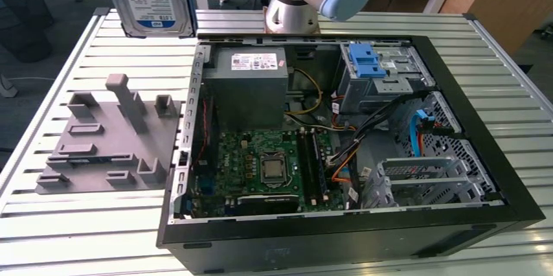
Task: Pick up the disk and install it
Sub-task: 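Pick up the disk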
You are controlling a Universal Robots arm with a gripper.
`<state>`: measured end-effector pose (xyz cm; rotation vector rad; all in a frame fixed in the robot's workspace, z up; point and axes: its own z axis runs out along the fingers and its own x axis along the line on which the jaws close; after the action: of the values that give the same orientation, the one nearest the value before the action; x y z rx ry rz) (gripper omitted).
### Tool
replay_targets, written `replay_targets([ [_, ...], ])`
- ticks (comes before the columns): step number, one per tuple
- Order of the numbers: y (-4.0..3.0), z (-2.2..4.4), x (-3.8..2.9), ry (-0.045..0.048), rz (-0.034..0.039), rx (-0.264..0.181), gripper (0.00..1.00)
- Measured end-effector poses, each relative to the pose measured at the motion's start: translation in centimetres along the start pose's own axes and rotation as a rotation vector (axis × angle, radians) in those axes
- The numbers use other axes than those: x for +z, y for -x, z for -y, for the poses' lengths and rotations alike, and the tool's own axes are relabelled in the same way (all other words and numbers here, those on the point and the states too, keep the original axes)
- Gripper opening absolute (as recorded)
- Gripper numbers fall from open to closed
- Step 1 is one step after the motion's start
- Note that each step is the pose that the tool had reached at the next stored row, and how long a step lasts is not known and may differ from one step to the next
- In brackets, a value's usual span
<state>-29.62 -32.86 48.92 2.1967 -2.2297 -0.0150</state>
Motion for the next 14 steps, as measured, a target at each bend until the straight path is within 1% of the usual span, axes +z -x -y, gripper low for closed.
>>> replay_targets([
  [14,0.01,0.70,-0.01,0.0000,0.0000,0.000,0.37],
])
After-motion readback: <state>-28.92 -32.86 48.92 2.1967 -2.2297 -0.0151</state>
